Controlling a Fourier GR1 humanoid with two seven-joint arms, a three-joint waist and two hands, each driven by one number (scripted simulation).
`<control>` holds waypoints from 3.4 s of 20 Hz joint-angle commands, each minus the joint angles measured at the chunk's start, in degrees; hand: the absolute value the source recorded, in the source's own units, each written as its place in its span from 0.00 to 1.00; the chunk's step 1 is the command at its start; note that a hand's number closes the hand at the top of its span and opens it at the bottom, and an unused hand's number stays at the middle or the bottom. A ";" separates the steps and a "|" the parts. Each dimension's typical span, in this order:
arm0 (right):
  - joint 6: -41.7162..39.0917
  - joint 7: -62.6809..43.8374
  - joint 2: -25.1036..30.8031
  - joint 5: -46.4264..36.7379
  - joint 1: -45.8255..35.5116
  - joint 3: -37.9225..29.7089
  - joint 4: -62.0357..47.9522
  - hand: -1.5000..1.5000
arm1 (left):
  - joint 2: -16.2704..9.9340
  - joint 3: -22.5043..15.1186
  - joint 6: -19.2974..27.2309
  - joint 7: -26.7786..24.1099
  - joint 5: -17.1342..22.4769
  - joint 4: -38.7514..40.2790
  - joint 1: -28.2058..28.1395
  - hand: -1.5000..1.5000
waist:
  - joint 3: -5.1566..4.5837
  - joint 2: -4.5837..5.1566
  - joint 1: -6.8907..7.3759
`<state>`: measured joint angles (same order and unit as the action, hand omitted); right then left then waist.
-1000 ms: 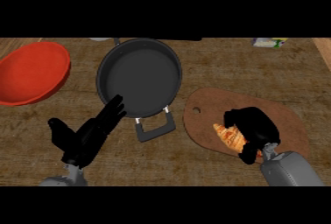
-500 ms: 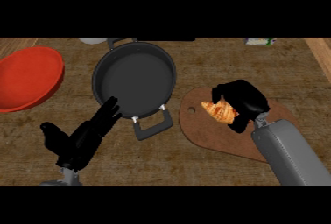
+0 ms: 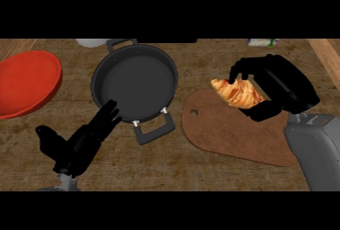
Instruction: Pick the croissant from the cutting board and place it in the pot
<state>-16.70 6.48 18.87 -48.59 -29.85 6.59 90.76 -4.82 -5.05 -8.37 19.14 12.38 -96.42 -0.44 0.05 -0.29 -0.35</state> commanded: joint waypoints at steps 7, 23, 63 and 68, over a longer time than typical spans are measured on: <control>-13.70 -9.67 -5.92 15.42 -12.64 -7.23 9.58 1.00 | 1.00 -0.88 0.79 1.16 -1.16 -0.12 0.97 0.50 | -0.07 0.16 0.47; -2.40 -15.71 -18.78 10.80 -36.19 0.21 -19.09 1.00 | 2.60 -1.90 0.93 0.39 -3.14 2.57 2.61 0.50 | -0.09 0.52 1.34; 36.18 5.42 -18.87 63.82 -41.82 27.02 -56.80 0.00 | 3.56 -4.73 -2.88 -0.14 -3.34 6.00 7.37 0.50 | -0.21 2.59 10.21; 38.57 7.34 -18.87 65.65 -45.28 25.88 -62.66 0.00 | 3.61 -3.59 -2.31 -1.24 -3.19 5.93 6.66 0.50 | -0.18 2.26 8.06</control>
<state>19.40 10.79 0.01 15.23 -74.75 32.62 31.14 -1.51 -8.67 -11.07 18.62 9.63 -91.45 7.02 -0.11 1.96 8.65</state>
